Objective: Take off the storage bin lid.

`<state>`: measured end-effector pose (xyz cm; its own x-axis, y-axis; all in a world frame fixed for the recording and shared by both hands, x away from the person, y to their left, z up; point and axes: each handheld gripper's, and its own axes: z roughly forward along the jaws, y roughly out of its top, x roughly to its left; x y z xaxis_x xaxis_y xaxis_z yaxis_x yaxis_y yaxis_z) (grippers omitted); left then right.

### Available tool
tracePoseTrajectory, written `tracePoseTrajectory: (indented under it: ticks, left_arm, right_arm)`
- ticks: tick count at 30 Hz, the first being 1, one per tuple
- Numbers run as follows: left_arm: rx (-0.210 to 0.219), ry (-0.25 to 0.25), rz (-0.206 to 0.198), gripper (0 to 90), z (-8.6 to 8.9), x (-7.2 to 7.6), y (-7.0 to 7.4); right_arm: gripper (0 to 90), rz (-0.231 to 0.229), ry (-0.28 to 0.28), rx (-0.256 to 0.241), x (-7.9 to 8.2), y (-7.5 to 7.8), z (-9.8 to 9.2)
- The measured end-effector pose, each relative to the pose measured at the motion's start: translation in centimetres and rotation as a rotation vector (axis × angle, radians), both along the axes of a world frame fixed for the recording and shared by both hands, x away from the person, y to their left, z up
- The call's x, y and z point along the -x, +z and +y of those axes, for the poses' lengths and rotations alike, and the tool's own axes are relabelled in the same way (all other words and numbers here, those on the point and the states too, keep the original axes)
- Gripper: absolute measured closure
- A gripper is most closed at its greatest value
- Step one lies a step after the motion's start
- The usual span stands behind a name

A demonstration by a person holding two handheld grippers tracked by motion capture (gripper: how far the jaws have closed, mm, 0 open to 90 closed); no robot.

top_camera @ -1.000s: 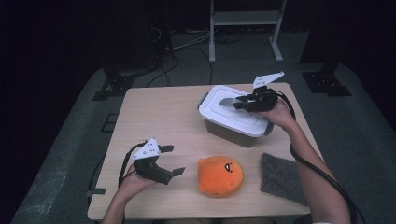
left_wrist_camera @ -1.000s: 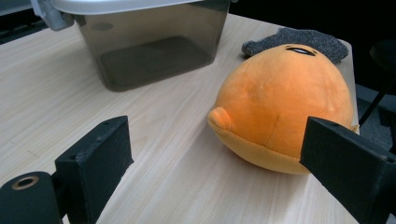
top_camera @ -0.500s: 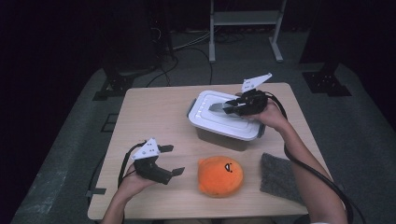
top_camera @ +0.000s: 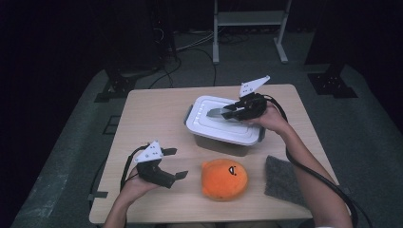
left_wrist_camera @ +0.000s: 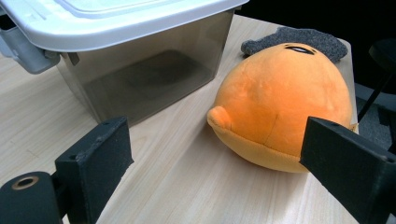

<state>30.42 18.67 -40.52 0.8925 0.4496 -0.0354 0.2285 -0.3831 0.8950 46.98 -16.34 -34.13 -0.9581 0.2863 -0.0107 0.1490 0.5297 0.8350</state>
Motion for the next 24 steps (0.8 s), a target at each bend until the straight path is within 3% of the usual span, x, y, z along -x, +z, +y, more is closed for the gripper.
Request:
tracePoseTrajectory:
  ticks: [24]
  left_arm:
    - [0.006,-0.002,-0.004,8.3,0.1,0.1,0.1]
  right_arm:
    - [65.5,0.009,0.068,0.008,0.6,0.1,1.8]
